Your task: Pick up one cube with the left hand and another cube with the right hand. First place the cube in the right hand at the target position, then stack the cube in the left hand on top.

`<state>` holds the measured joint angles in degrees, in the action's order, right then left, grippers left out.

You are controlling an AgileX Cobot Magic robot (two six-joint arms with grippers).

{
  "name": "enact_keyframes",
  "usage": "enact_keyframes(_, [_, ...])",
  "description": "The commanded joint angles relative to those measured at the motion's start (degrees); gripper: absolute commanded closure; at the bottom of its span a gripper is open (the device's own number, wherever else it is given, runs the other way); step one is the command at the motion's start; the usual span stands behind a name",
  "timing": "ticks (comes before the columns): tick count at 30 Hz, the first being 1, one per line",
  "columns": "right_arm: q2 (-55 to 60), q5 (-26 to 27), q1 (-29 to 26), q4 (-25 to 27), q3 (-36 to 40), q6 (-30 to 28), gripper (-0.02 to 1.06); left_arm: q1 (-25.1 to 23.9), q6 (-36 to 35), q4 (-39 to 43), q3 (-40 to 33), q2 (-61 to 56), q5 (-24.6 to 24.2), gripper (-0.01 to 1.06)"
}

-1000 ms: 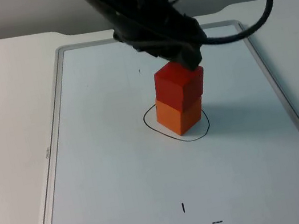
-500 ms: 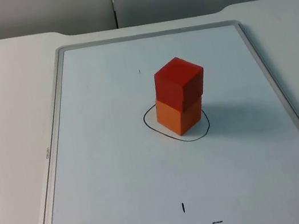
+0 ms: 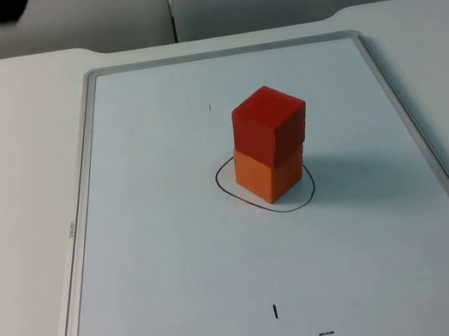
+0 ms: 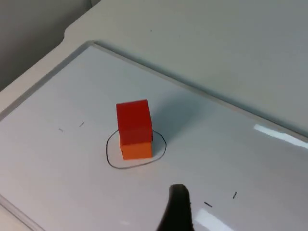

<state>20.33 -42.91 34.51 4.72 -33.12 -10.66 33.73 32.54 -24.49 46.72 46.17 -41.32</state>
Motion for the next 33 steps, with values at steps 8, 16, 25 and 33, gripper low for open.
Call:
enact_keyframes(8, [-4.26,0.19,-0.1,1.57,0.48,-0.03,0.04,0.07,-12.8,8.72,-12.43,-24.05,-2.9,0.38])
enact_keyframes(16, [-9.37,-2.46,-0.1,1.57,0.48,1.46,0.04,0.07,-22.49,17.7,-12.43,-37.04,-10.73,0.38])
enact_keyframes(25, [-14.0,-6.41,-0.1,1.13,0.48,1.66,0.04,0.07,-25.99,20.21,-12.43,-41.2,-19.87,0.38])
enact_keyframes(33, [-18.02,-11.0,-0.1,-0.18,0.48,3.32,0.04,0.07,-29.38,21.51,-16.84,-45.42,-21.1,0.38])
